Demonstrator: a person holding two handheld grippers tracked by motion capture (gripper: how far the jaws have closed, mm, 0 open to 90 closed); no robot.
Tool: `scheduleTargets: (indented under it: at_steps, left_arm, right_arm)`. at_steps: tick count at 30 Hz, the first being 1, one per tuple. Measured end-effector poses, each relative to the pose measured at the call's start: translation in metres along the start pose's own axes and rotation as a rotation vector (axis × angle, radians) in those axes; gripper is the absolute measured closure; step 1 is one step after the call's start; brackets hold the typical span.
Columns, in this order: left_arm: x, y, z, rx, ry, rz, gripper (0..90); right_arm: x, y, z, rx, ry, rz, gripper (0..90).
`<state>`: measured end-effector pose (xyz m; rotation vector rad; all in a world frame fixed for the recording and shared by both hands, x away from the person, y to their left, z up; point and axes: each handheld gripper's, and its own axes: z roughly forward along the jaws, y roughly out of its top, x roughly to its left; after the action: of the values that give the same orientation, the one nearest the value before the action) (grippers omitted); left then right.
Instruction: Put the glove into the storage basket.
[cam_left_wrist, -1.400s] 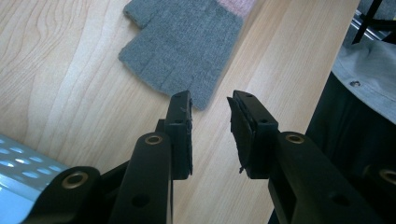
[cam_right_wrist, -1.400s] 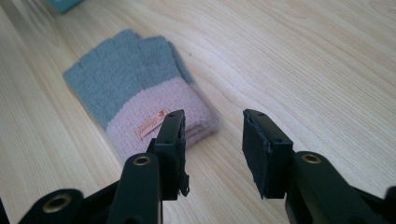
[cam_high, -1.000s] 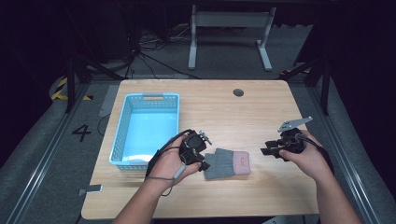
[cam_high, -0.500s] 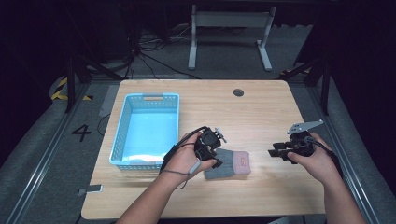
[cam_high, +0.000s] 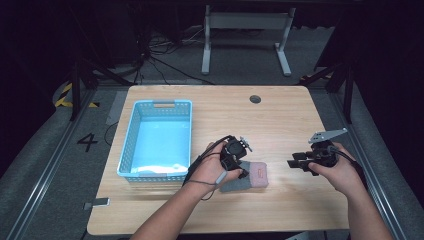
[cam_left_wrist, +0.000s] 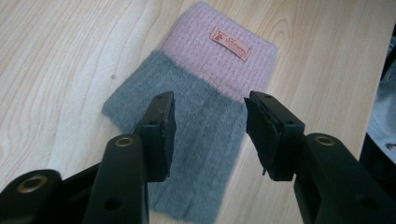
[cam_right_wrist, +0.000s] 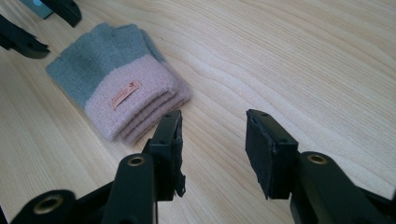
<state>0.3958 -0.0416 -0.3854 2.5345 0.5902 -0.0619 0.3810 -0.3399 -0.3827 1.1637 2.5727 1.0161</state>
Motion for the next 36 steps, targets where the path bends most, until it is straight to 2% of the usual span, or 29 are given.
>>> scheduleTargets:
  at_steps: [6,9,12,14,24,36]
  left_arm:
    - [0.004,0.003,0.019,0.031,-0.005,0.013,44.4]
    - [0.005,0.003,0.025,0.034,0.008,0.029,40.2]
    - [0.006,0.003,0.030,0.038,0.027,0.029,36.4]
    - [0.006,0.002,0.033,0.038,0.063,0.021,33.7]
    - [0.008,0.001,0.046,0.088,0.057,0.016,27.3]
    - [0.004,0.001,0.055,0.132,0.087,0.006,22.9]
  right_arm:
    - [-0.001,-0.001,0.000,-0.011,0.024,0.013,56.8]
    - [-0.001,-0.001,0.001,-0.012,0.032,0.013,56.5]
    - [-0.001,-0.001,0.002,-0.014,0.044,0.009,55.9]
    - [0.000,-0.001,0.003,-0.017,0.047,0.010,55.5]
    - [0.001,-0.001,0.004,-0.019,0.055,0.012,54.6]
    - [0.004,0.000,0.006,-0.017,0.063,0.010,53.4]
